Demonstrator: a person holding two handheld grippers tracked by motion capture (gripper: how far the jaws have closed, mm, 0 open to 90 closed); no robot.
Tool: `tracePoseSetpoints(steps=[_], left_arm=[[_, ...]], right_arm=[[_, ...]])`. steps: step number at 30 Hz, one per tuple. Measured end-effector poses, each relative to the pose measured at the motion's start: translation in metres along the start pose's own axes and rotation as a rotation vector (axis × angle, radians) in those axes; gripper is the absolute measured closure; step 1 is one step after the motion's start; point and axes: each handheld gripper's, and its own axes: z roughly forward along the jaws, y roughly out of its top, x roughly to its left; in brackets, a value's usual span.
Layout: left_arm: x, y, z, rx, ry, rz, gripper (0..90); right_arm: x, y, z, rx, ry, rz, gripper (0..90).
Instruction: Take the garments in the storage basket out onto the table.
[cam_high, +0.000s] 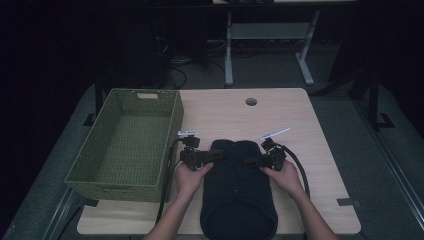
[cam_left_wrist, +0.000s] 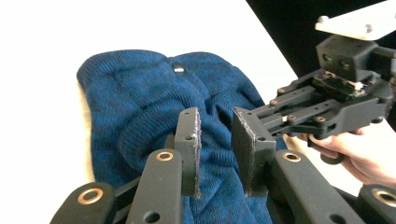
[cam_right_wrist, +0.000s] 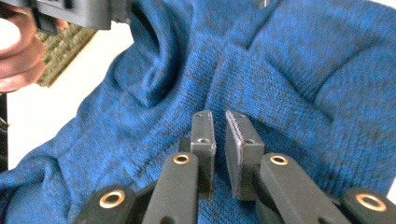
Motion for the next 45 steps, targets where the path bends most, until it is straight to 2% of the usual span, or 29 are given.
tracePoseSetpoints(steps=[2, 4, 7, 12, 17, 22, 26, 31, 33, 35, 37, 41, 45], left_arm=[[0.001, 0.002, 0.001, 0.001, 0.01, 0.005, 72.2], [0.004, 0.004, 0.004, 0.002, 0.019, -0.007, 72.2], [0.01, 0.005, 0.011, 0.015, 0.029, -0.024, 72.1], [0.016, 0.004, 0.021, 0.052, 0.036, -0.042, 72.3], [0.018, 0.002, 0.022, 0.079, 0.044, -0.038, 72.9], [0.011, 0.007, 0.014, 0.043, 0.02, -0.02, 71.7], [0.008, 0.014, 0.007, 0.013, 0.015, -0.016, 71.7], [0.013, 0.02, 0.006, 0.003, 0.03, -0.025, 70.9], [0.017, 0.021, 0.008, 0.003, 0.053, -0.028, 70.6], [0.022, 0.022, 0.009, -0.007, 0.065, -0.04, 70.1], [0.026, 0.021, 0.012, -0.002, 0.079, -0.053, 69.7], [0.029, 0.019, 0.015, 0.015, 0.095, -0.059, 69.3], [0.029, 0.014, 0.02, 0.048, 0.103, -0.075, 69.8]], right_arm=[[0.002, 0.003, -0.004, -0.028, -0.001, 0.002, 80.1], [0.002, 0.009, -0.009, -0.08, -0.017, 0.001, 79.7], [-0.001, 0.017, -0.011, -0.094, -0.053, 0.014, 79.4], [-0.011, 0.021, 0.001, -0.051, -0.058, 0.051, 79.6], [-0.012, 0.019, 0.005, -0.034, -0.057, 0.044, 81.9], [-0.011, 0.016, 0.002, -0.019, -0.056, 0.039, 79.1], [-0.007, 0.017, -0.008, -0.053, -0.046, 0.036, 76.5], [-0.009, 0.023, -0.023, -0.092, -0.053, 0.048, 74.0], [-0.013, 0.024, -0.026, -0.1, -0.059, 0.059, 72.2], [-0.018, 0.024, -0.027, -0.09, -0.073, 0.075, 70.7], [-0.023, 0.024, -0.028, -0.088, -0.067, 0.09, 69.5], [-0.029, 0.024, -0.03, -0.09, -0.085, 0.108, 67.2], [-0.029, 0.023, -0.023, -0.055, -0.086, 0.09, 68.2]])
